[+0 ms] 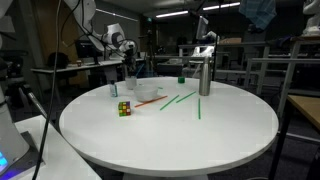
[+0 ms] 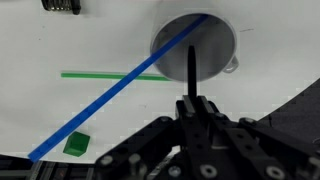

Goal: Move the pen from the white bowl to the white cup

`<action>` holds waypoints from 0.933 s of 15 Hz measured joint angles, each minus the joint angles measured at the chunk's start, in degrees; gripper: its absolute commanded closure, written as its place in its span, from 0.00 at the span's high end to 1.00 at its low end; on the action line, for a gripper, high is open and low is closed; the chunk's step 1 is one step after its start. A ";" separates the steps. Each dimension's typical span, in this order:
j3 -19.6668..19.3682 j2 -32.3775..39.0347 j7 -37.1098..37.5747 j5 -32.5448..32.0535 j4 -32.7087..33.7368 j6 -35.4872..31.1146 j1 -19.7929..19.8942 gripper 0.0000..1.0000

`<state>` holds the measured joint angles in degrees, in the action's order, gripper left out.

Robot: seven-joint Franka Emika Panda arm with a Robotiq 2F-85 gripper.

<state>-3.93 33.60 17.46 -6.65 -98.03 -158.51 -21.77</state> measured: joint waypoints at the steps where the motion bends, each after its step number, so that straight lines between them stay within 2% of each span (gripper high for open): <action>1: 0.07 0.00 -0.04 0.00 -0.19 -0.20 0.00 0.02; 14: 0.32 -0.01 -0.23 0.03 -3.39 -9.68 0.59 0.02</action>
<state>-3.62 33.58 17.23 -6.62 -101.42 -168.19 -21.19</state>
